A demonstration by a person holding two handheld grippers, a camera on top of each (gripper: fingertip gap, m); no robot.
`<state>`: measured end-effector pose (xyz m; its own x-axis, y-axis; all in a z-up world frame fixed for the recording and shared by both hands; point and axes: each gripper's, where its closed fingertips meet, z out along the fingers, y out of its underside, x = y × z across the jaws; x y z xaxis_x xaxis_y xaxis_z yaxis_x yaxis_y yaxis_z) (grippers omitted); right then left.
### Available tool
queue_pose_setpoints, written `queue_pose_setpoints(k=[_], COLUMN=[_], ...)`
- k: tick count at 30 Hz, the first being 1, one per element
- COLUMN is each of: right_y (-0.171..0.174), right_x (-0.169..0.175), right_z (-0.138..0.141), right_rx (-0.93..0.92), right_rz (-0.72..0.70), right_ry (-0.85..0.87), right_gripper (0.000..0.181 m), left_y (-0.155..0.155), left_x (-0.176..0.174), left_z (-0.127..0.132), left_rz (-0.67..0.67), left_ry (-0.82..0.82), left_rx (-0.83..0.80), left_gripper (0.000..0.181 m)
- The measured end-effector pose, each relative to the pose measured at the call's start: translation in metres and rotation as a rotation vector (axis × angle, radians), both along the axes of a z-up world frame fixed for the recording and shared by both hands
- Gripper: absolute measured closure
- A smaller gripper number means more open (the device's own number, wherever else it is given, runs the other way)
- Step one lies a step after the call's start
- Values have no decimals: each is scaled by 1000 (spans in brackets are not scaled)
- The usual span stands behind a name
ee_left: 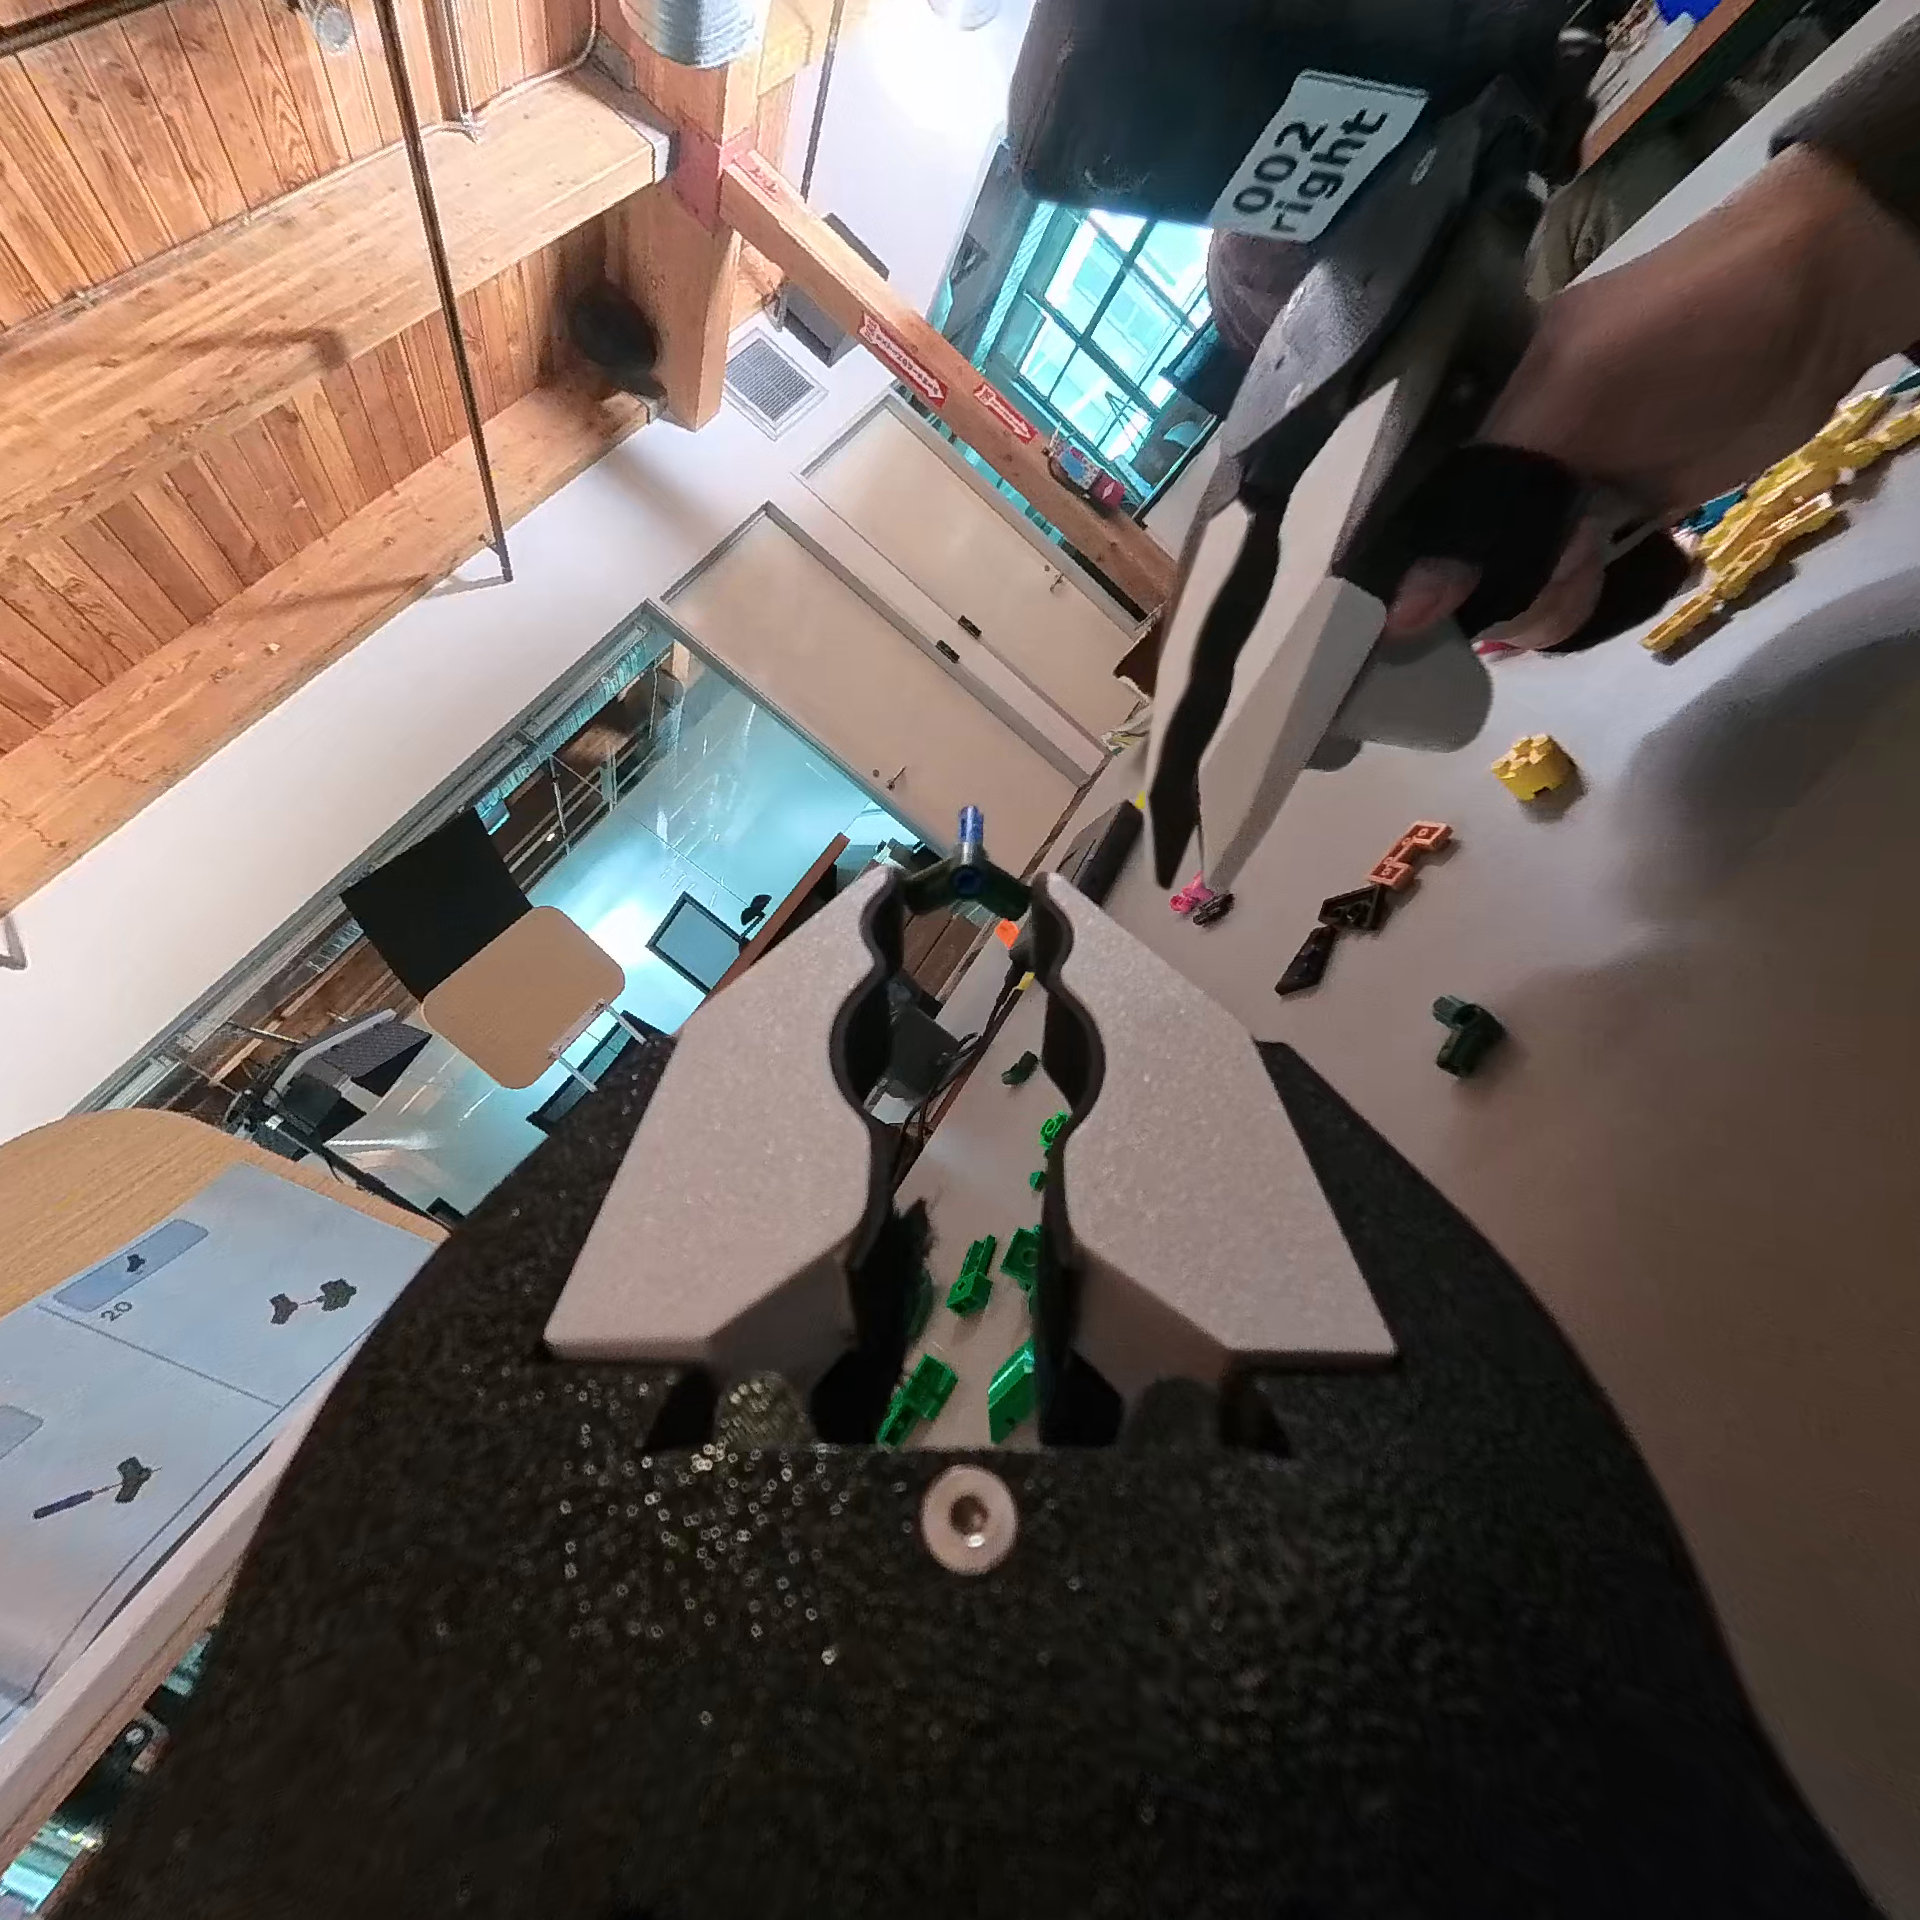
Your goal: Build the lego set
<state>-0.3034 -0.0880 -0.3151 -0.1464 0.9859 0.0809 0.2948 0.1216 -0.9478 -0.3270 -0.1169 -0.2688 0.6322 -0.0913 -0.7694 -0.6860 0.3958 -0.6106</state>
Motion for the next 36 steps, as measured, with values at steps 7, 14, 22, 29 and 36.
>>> queue_pose_setpoints(k=[7,14,22,29,36], right_y=[-7,-12,-15,-23,-23], right_x=[3,14,21,17,21], right_z=[-15,-37,-63,-62,-68], right_rx=[-13,-78,-9,203,295], right_rz=[57,103,116,154,281], right_ry=[-84,-244,-402,-453,-699], right_gripper=[162,161,163,164,169], left_y=[0,1,1,1,1], left_x=[0,0,1,8,8], left_z=[-1,-1,-2,-7,-10], left_rz=[3,4,-1,-38,-47], left_ry=[12,13,16,40,52], left_rx=[0,-4,-13,-40,-61], left_gripper=[160,160,160,160,160])
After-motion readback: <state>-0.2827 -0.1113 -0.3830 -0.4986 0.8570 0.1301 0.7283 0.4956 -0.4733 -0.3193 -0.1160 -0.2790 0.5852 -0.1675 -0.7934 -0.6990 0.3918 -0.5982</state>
